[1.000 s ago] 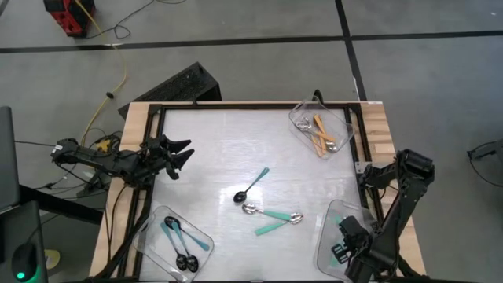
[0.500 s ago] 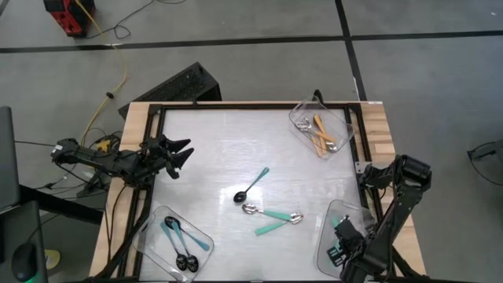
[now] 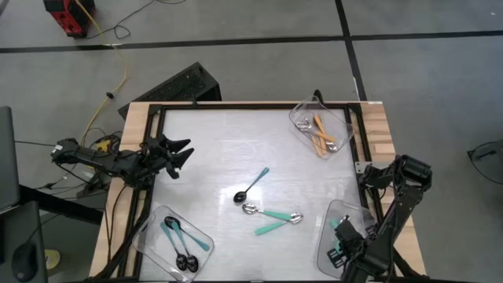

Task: Sort silverware by color (type)
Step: Put the green spoon into the bottom right transparent bin

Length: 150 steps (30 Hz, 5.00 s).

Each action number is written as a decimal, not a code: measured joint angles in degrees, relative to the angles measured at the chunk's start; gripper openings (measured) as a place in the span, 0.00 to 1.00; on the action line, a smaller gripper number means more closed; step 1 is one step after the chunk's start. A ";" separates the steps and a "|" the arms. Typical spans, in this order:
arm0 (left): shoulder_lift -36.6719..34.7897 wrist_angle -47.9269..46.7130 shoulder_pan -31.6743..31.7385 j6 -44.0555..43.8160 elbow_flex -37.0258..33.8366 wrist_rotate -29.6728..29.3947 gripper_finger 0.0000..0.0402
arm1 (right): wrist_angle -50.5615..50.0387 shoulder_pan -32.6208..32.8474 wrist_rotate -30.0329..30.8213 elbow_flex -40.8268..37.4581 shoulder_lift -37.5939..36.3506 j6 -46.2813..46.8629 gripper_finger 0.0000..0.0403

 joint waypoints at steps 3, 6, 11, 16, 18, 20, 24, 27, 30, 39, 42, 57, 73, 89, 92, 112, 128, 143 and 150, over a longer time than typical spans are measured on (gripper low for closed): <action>0.00 0.00 0.00 0.03 0.00 0.00 0.56 | 0.03 -0.32 -0.02 0.00 0.00 0.00 0.18; 0.00 -0.02 0.00 0.20 0.00 0.00 0.56 | -0.17 -0.55 0.00 0.00 0.00 0.02 0.18; 0.00 -0.04 0.00 0.20 0.00 0.00 0.56 | -0.29 -0.79 0.02 0.00 0.00 -0.02 0.18; 0.02 -0.04 0.00 0.17 0.00 0.00 0.56 | -0.47 -0.79 0.00 0.02 0.00 -0.01 0.18; 0.00 -0.04 0.00 0.17 0.00 0.00 0.56 | -0.46 -0.79 0.00 0.02 0.00 -0.02 0.18; 0.00 -0.04 0.00 0.17 0.00 0.00 0.56 | -0.41 -0.79 0.00 0.02 0.00 -0.02 0.18; 0.01 -0.04 0.00 -0.23 0.00 0.00 0.56 | -0.06 -0.79 0.10 0.02 0.00 0.00 0.18; 0.00 -0.04 0.00 -0.26 0.00 0.00 0.56 | -0.06 -0.92 1.11 0.02 0.00 -0.20 0.18; 0.02 -0.04 0.00 -0.28 0.00 0.00 0.56 | -0.04 -1.30 1.56 0.02 0.00 -0.26 0.18; 0.00 -1.36 0.02 -0.35 0.00 0.00 0.56 | 0.09 -1.53 1.57 0.04 -0.02 -0.42 0.20; 0.01 -1.51 0.01 -0.35 0.00 0.00 0.56 | 0.08 -1.55 1.57 0.04 -0.02 -0.42 0.23; 0.00 -1.35 0.00 -0.39 0.00 0.00 0.56 | -0.02 -1.55 1.55 0.04 -0.02 -1.36 0.29; 0.00 -1.27 0.02 -3.18 0.00 -1.33 0.56 | -0.09 -1.53 1.49 0.05 -0.04 -4.40 0.48; 0.02 -1.29 0.02 -3.72 0.00 -1.31 0.56 | -2.59 -1.53 1.18 4.79 -0.07 -8.16 0.46; 0.02 -1.29 0.02 -4.11 0.00 -1.31 0.56 | -4.24 -1.53 1.21 6.38 -0.07 -8.15 0.45; 0.01 -1.33 0.01 -4.26 0.00 -0.94 0.56 | -17.11 -1.78 16.98 20.48 -0.09 -16.77 0.45; 0.02 -1.33 0.00 -4.20 0.00 -0.98 0.56 | -16.17 -14.10 42.17 32.71 -0.09 -62.62 0.45; 0.02 -1.46 0.00 -4.22 0.00 -1.01 0.56 | 1.17 -25.33 40.73 32.11 -11.99 -106.97 0.45; 0.00 -1.44 0.02 -4.32 0.00 -1.03 0.56 | 25.38 -35.26 18.47 18.51 -23.80 -122.81 0.43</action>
